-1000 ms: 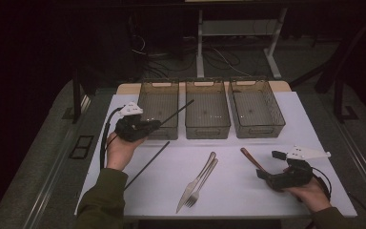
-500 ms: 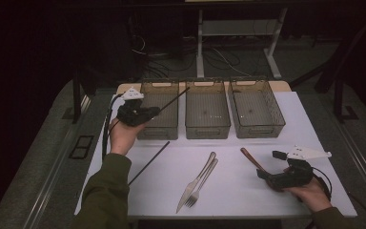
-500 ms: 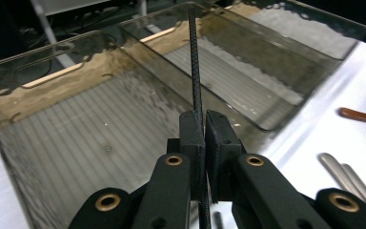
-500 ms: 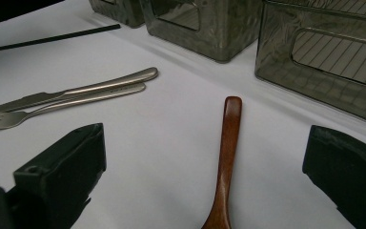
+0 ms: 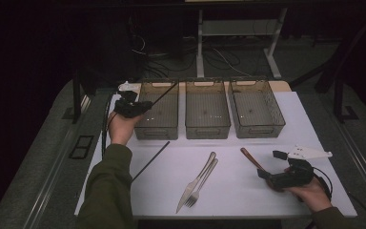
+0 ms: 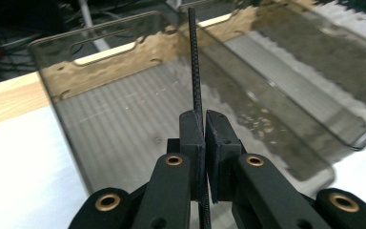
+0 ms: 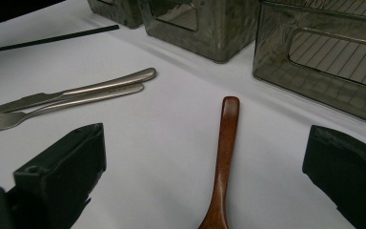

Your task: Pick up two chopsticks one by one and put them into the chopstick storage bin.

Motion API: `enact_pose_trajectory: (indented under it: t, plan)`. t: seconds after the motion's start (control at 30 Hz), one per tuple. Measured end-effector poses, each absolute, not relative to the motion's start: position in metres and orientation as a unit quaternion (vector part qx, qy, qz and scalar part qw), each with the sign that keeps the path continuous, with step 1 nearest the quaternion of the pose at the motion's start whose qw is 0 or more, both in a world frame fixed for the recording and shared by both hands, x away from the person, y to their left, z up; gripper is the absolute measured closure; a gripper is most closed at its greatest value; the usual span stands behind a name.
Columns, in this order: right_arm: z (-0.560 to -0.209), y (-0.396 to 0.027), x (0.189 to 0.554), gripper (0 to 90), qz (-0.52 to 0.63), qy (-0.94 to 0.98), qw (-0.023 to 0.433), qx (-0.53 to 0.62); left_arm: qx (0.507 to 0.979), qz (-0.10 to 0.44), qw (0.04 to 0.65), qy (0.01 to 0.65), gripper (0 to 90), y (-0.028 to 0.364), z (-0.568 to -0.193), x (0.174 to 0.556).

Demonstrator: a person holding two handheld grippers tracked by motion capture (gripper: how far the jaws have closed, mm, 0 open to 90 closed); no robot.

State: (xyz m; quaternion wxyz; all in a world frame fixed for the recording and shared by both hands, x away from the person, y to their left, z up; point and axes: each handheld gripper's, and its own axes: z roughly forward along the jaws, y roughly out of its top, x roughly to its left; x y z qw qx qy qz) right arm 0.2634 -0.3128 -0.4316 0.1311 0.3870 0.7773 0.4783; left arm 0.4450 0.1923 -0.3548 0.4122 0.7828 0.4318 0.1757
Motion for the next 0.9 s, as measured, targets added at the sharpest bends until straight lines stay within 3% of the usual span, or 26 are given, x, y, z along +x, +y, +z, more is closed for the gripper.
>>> enact_pose_trajectory:
  t: [0.5,0.9]
  plan:
    - [-0.431,-0.314,0.264,0.2,0.481,0.776,0.13,0.387,0.805,0.171,0.342,0.453,85.3,0.179,-0.369,0.465]
    - [-0.431,-0.314,0.264,0.2,0.482,0.776,0.13,0.386,0.82,0.157,0.322,0.447,85.2,0.168,-0.38,0.47]
